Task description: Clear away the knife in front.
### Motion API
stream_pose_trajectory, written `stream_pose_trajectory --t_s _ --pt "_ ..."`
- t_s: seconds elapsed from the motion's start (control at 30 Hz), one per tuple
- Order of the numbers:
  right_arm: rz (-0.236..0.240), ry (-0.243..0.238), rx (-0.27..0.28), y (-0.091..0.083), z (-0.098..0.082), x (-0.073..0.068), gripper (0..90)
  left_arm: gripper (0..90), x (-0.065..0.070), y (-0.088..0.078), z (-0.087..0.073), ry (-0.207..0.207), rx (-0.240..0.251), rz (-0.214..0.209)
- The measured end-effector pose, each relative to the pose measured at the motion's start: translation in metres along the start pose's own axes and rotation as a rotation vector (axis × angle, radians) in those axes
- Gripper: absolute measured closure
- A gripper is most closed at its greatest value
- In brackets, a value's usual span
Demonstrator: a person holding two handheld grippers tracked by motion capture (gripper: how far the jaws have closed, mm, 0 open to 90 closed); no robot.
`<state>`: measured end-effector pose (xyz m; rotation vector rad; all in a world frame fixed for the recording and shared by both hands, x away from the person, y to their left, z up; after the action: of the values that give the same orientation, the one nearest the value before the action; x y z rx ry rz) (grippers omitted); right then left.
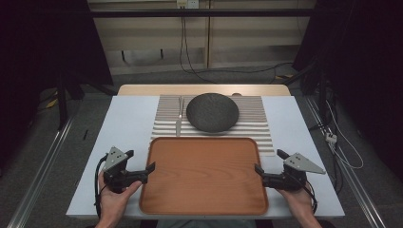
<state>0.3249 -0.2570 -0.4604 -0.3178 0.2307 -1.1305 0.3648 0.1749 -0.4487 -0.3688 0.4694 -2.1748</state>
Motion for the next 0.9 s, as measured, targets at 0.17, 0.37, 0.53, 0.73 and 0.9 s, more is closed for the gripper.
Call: stream_pose_trajectory --t_s 0.17,0.37,0.53,0.73,0.9 --pt "0.004 0.003 -0.009 0.003 -0.001 0.0 2.3 6.6 0.002 0.007 0.002 -0.01 -0.011 -0.013" --pt "0.008 0.003 -0.015 0.004 -0.001 0.001 2.4 6.4 0.01 0.017 0.013 0.025 -0.019 -0.028" --pt "0.006 0.0 -0.015 0.004 -0.001 0.001 2.4 6.2 0.014 0.025 0.024 0.03 -0.02 -0.062" --pt "0.02 -0.004 -0.02 0.005 0.0 -0.003 2.4 6.2 0.011 0.047 0.035 0.021 -0.069 -0.066" --pt "0.025 -0.003 -0.022 0.006 -0.001 -0.003 2.4 6.6 0.009 0.063 0.044 0.032 -0.097 -0.066"
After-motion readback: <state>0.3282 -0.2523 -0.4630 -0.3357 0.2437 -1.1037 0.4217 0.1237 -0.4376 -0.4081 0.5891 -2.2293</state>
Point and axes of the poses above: each handheld gripper's, and its own axes: y roughly forward along the jaws, z roughly out of its top, x roughly to its right, the point moved 6 cm from there along y, roughly forward along the jaws, and after that the axes turned 1 degree about -z, right-handed, at the moved point
